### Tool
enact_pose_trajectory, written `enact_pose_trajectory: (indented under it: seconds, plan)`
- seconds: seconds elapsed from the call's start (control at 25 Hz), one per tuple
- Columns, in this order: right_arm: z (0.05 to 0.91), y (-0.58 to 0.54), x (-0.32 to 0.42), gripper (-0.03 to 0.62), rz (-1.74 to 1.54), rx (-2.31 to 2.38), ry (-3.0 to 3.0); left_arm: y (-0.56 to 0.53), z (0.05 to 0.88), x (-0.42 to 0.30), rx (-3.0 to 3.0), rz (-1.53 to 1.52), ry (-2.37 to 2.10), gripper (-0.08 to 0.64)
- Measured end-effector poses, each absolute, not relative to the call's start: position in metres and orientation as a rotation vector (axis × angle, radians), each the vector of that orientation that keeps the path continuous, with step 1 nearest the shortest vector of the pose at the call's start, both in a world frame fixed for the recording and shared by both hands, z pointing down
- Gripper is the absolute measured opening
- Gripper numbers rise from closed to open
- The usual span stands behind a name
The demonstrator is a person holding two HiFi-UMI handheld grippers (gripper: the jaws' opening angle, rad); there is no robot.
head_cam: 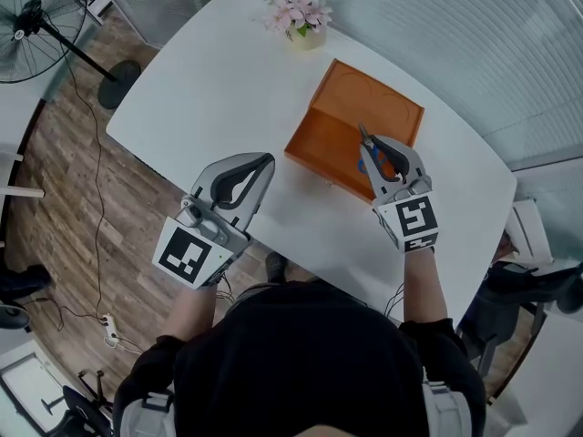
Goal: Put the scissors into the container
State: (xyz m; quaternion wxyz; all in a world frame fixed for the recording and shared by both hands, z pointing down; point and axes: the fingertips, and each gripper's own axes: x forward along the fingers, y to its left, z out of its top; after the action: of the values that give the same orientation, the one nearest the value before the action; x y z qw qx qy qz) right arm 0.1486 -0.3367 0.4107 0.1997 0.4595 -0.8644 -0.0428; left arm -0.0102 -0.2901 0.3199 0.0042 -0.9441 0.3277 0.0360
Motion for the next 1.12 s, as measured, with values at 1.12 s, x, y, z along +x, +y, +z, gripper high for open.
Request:
enact_pose_trajectory:
  seconds: [1.12]
  plan:
    - [0.479,-0.353,0.133,0.066,-0.011,1.102,-2.285,-0.287,0.324,-0.023,-2.961,0.106,1.048,0.014]
